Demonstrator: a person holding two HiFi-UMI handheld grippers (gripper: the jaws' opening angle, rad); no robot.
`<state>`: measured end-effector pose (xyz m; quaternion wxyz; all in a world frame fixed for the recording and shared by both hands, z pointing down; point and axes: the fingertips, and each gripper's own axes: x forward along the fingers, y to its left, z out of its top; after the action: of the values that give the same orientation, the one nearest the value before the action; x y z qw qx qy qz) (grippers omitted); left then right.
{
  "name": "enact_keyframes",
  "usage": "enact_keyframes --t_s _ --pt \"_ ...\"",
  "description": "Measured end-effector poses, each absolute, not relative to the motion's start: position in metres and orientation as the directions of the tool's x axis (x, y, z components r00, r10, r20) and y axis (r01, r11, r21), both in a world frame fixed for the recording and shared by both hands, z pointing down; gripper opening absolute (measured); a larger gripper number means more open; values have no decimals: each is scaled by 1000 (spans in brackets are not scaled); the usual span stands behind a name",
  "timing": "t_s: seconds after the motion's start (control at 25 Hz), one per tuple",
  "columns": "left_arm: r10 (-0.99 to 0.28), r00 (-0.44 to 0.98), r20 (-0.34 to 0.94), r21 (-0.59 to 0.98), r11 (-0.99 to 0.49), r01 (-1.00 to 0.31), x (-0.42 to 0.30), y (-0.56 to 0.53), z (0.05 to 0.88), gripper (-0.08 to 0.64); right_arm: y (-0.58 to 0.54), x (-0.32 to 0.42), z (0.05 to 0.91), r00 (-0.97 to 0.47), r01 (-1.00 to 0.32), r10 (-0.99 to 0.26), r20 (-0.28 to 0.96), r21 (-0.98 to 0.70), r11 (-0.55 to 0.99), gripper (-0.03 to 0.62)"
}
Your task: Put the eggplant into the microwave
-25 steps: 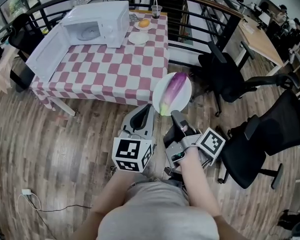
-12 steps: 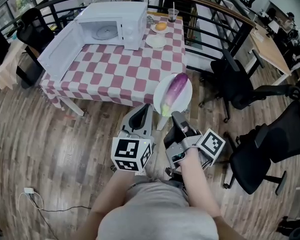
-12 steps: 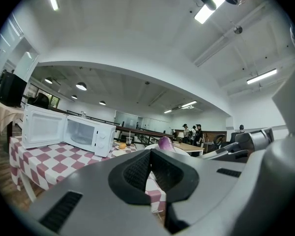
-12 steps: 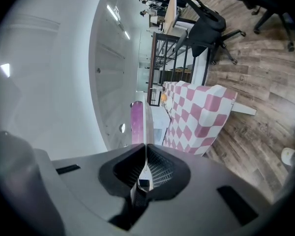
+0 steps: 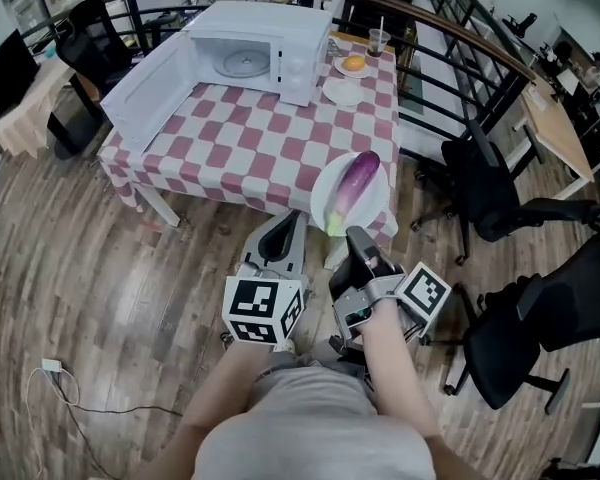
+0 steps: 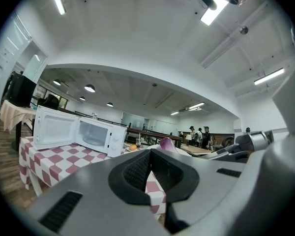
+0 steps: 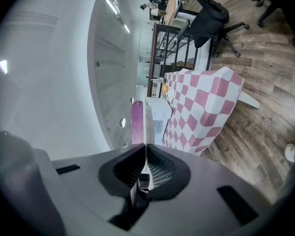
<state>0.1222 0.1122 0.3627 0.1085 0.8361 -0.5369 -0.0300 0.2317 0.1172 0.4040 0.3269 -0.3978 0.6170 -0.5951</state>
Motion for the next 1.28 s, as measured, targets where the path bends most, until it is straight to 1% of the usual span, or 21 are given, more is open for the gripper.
enact_keyframes --t_s 0.72,1.28 --pt "-966 246 80 198 -226 -954 38 90 365 5 76 150 414 -616 -96 -783 90 -995 -39 34" --pt "-984 158 87 167 -142 -976 -24 27 365 5 6 85 417 -686 -88 -722 84 -996 -31 35"
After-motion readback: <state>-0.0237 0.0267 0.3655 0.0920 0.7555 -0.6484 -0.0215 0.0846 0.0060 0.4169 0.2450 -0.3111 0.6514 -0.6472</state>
